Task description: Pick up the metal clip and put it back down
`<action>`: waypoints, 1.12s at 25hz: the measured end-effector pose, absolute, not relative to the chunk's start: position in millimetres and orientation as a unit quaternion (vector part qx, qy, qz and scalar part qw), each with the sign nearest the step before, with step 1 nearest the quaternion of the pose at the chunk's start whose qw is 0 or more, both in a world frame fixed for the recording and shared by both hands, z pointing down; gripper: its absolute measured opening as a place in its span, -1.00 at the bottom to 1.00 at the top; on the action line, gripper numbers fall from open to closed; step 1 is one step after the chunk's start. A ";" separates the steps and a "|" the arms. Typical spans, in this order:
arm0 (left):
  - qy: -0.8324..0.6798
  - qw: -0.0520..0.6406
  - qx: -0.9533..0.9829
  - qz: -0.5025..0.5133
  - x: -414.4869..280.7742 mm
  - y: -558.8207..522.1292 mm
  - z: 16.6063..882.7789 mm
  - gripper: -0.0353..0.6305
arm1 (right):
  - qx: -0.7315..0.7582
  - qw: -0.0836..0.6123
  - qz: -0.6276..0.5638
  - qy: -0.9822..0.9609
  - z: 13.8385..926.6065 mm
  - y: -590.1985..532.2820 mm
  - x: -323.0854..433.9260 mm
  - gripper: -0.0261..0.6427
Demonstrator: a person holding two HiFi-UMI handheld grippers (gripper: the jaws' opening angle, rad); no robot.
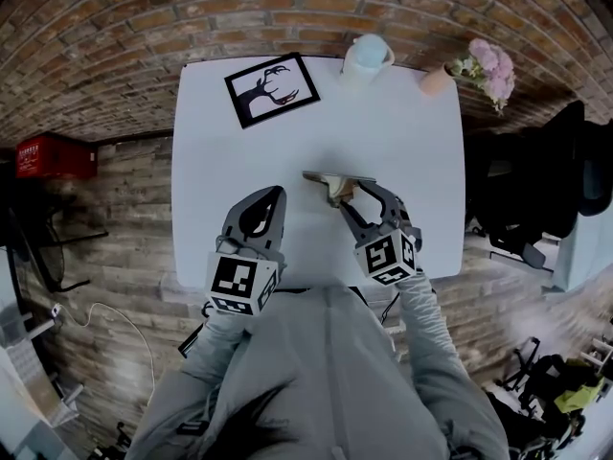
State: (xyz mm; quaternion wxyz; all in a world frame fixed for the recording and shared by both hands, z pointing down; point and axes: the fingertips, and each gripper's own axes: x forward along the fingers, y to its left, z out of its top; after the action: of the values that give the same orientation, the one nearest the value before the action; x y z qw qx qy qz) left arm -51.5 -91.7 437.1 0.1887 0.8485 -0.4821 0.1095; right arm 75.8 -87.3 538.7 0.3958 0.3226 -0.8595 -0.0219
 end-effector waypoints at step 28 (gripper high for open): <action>-0.472 0.213 0.846 0.127 -44.5 -84.9 472.1 -0.82 | 0.256 0.458 -0.059 -0.849 615.0 -92.7 61.9 -0.31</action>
State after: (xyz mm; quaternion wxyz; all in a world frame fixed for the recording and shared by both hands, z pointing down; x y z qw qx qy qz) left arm -44.5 -84.9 472.1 0.2129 0.8460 -0.4721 0.1267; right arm 61.9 -92.7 615.0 0.4578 0.2555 -0.8495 -0.0592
